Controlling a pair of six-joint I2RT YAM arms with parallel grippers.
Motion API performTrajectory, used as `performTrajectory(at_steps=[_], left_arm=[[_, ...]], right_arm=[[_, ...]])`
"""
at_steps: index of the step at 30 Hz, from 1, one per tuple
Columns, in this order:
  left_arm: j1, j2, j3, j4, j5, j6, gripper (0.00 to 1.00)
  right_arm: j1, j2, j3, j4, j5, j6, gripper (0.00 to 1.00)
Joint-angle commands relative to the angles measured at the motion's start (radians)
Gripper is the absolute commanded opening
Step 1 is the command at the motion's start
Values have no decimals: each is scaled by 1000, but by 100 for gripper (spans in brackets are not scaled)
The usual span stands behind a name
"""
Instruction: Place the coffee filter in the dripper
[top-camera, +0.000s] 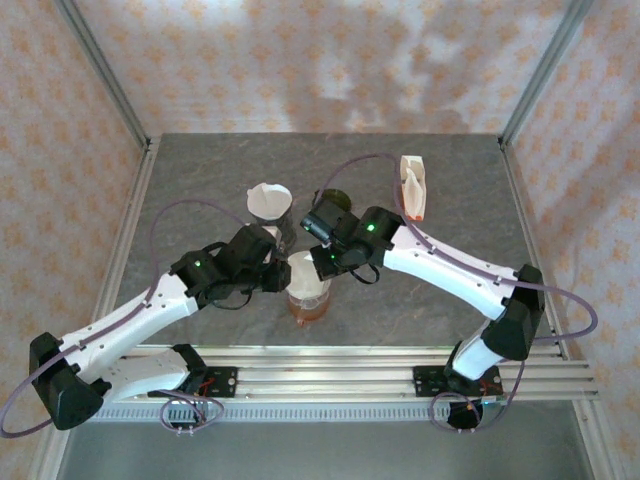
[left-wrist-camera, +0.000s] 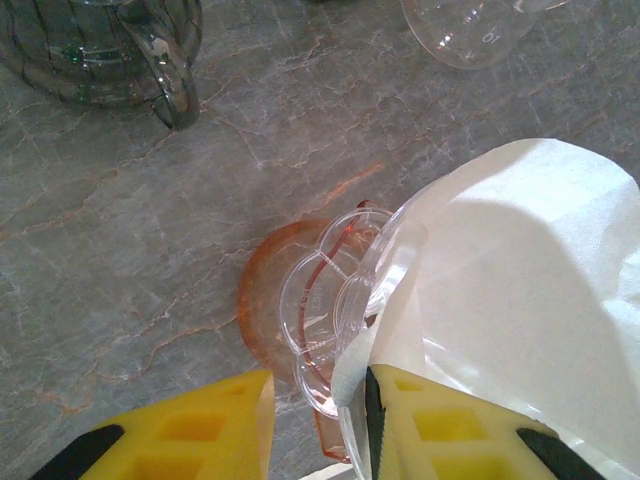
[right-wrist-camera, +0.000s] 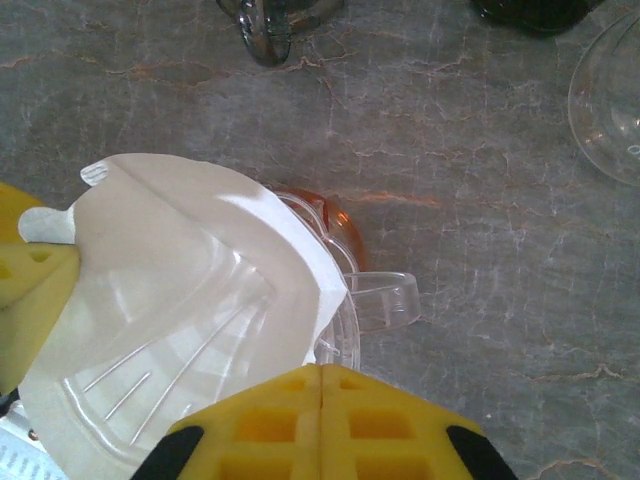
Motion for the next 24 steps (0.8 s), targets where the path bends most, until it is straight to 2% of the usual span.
performTrajectory(at_steps=[1,6,10,13,17,24], left_arm=[[5,-1,-14,15,-12,-4,33],[5,1,-16,23,-7,-7,33],[5,2,-19,23,-7,-7,33],[5,2,-21,28,-4,-8,34],[5,3,-21,31,-4,-9,34],[5,-1,-21,27,-7,-8,34]], right_arm=[[7,14,-2,-27,16,-8,1],[7,-3,3,-32,55,0,2],[7,-36,10,-24,81,5,17],[7,-58,-10,7,33,25,26],[6,-44,-30,23,-45,44,27],[6,-31,-47,31,-48,43,21]])
